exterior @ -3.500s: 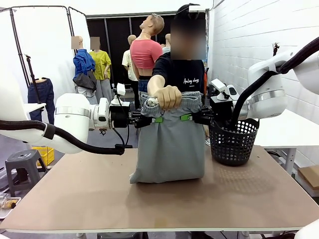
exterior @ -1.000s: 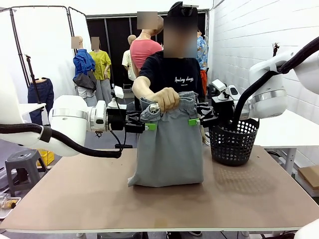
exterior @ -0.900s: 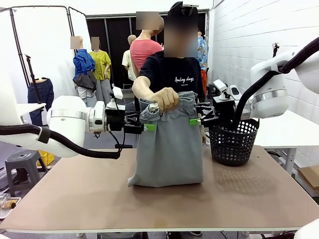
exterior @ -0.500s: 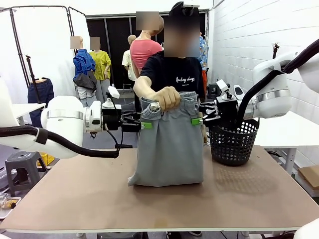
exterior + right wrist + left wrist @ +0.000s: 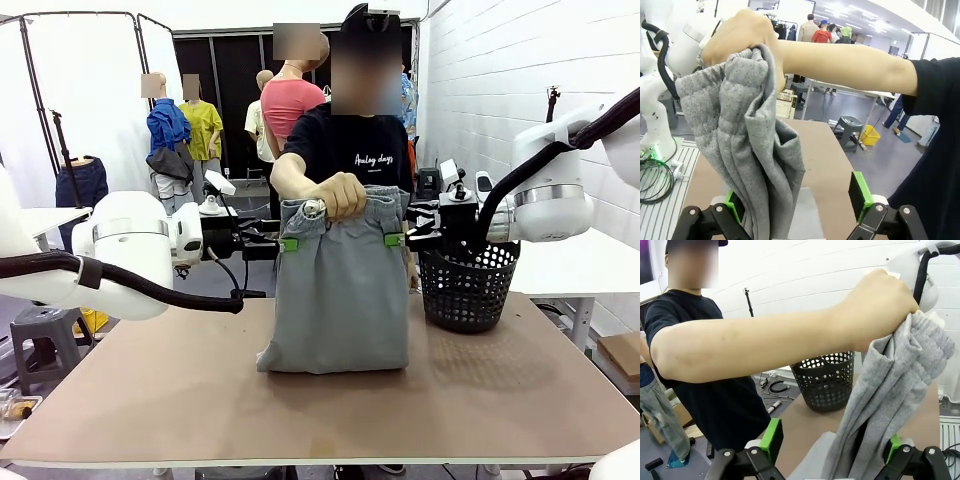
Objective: Fold the training pants.
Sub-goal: Release the ends of the Training pants and then grab the overlapped ends.
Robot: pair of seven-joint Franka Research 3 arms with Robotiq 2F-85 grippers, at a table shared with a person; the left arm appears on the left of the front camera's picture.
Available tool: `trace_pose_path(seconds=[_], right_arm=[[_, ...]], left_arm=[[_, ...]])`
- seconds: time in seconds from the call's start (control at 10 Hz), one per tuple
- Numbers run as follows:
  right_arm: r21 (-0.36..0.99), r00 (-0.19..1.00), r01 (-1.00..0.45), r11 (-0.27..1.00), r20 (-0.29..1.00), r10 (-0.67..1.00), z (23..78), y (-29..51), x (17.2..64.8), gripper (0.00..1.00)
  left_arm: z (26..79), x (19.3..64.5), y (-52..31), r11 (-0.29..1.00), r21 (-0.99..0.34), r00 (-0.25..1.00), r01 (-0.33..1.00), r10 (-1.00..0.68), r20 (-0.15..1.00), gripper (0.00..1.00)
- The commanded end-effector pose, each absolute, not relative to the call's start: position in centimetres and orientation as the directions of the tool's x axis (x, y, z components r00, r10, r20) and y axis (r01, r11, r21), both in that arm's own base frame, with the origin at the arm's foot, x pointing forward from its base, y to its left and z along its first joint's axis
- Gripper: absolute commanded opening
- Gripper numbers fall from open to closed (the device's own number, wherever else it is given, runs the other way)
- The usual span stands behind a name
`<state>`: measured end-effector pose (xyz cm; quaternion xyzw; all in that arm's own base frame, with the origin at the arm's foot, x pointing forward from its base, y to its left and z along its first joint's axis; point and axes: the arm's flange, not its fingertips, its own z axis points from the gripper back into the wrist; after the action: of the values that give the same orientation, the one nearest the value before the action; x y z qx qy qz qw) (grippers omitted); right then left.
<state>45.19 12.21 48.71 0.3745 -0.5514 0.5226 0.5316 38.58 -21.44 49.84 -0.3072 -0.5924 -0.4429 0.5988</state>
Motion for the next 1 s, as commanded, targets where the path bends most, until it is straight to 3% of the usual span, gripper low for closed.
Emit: trace_pose_path(seconds=[0.0,0.4,0.9], right_arm=[[-0.165,-0.147,-0.972,0.166,0.983,0.111,48.3,12.8,44.8,1.0],[-0.048,-0.049,-0.999,-0.017,0.996,0.075,48.0,12.7,44.8,1.0],[-0.023,-0.032,-0.997,-0.069,0.99,0.134,47.0,13.9,43.7,1.0]], left_arm=[[49.0,38.5,-21.7,0.411,0.169,-0.114,0.896,-0.155,0.981,1.0],[49.0,39.1,-21.3,0.229,0.16,-0.123,0.96,-0.168,0.978,1.0],[48.5,39.7,-22.8,0.218,0.142,-0.107,0.965,-0.165,0.98,1.0]])
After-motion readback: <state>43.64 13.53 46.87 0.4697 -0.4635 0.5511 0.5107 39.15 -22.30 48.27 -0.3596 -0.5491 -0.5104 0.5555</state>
